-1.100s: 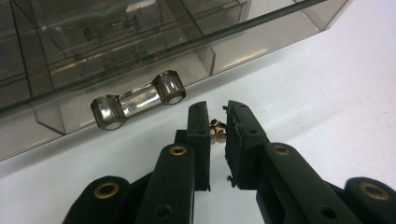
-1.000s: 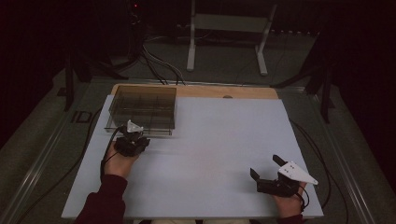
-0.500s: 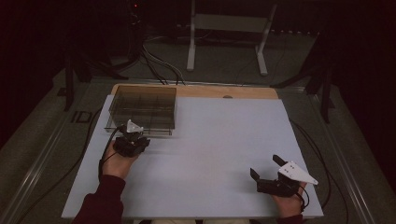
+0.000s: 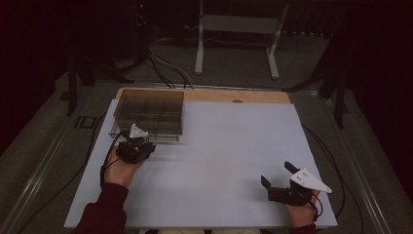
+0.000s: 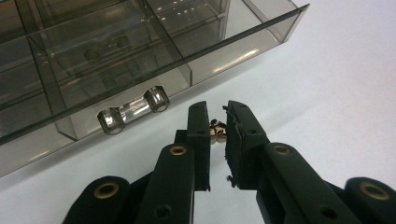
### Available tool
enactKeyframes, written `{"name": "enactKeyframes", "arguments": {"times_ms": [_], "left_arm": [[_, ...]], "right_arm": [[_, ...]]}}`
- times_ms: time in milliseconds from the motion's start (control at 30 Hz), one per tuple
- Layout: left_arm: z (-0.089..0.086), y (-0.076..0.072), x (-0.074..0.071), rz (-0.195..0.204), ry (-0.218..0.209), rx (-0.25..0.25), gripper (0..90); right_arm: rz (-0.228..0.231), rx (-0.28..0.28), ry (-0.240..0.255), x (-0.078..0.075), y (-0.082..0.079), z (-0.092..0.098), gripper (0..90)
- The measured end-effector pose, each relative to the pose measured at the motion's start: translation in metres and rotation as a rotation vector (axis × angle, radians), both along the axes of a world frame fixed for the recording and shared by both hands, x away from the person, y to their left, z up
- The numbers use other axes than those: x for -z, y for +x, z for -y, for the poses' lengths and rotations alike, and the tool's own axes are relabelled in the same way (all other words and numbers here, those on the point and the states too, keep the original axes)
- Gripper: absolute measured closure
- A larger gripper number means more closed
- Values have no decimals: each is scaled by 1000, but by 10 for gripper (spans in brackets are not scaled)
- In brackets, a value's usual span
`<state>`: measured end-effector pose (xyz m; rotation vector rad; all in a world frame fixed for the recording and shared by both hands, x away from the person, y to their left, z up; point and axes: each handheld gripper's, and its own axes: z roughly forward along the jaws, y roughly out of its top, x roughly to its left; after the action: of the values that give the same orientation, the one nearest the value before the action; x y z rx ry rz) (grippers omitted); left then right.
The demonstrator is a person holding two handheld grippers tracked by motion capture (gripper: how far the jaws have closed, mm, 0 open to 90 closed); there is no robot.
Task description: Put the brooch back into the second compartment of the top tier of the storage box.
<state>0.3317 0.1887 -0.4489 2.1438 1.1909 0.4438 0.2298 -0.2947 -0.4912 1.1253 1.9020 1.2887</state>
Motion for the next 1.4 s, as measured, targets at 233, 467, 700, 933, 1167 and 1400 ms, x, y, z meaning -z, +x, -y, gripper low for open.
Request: {"name": "enactKeyframes", "arguments": {"times_ms": [233,467,700,933,1167,1400], "left_arm": [[-1,-1,-7,11,-1,11,814],[-1,-1,-14,24,0,18,814],[-2,0,-21,32,-1,22,814],[-4,2,-27,41,-6,16,813],[-6,5,-31,47,-8,8,814],[-8,8,-35,53,-10,0,814]], "right_arm": [[-1,0,0,0,0,0,0],[-1,0,0,0,0,0,0],[-2,-1,0,0,0,0,0],[-3,-1,0,0,0,0,0],[-3,-1,-1,0,0,0,0],[-4,-1,-1,0,0,0,0]]}}
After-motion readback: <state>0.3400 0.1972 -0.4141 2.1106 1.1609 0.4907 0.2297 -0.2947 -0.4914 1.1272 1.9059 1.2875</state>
